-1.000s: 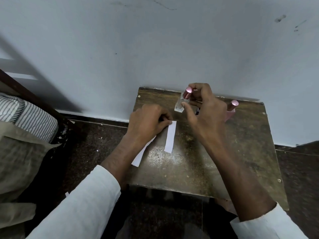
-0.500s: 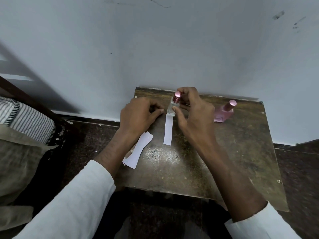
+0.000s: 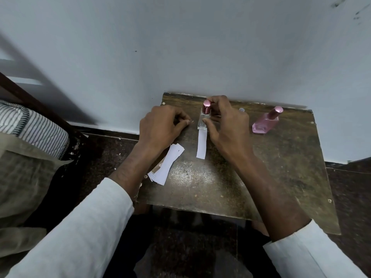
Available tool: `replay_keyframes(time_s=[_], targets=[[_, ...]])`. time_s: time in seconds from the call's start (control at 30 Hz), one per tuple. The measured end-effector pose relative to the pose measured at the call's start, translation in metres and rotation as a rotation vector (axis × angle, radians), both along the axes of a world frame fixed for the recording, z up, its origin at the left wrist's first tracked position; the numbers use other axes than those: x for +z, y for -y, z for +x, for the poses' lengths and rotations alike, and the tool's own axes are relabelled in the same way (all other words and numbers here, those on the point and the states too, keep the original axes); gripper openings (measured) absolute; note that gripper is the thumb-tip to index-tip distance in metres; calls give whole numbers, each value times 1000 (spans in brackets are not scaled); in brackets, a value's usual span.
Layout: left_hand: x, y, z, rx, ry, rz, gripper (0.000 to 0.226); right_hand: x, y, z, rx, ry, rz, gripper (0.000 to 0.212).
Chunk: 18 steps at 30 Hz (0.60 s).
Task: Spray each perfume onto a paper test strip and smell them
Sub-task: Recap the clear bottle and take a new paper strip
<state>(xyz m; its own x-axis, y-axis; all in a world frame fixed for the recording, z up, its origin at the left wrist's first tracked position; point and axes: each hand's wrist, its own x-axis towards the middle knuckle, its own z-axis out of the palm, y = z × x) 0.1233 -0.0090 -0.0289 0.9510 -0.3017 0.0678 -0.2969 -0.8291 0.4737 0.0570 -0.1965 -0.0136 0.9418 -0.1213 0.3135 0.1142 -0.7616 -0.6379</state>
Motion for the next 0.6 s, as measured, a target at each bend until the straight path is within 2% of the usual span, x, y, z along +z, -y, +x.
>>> replay_keyframes(time_s=[0.37, 0.6], targets=[[1, -5, -2, 9, 17, -4, 12, -1, 1, 1, -14, 17, -16, 46], [2, -8, -5, 11, 15, -12, 12, 3, 2, -4, -21, 35, -14, 58]])
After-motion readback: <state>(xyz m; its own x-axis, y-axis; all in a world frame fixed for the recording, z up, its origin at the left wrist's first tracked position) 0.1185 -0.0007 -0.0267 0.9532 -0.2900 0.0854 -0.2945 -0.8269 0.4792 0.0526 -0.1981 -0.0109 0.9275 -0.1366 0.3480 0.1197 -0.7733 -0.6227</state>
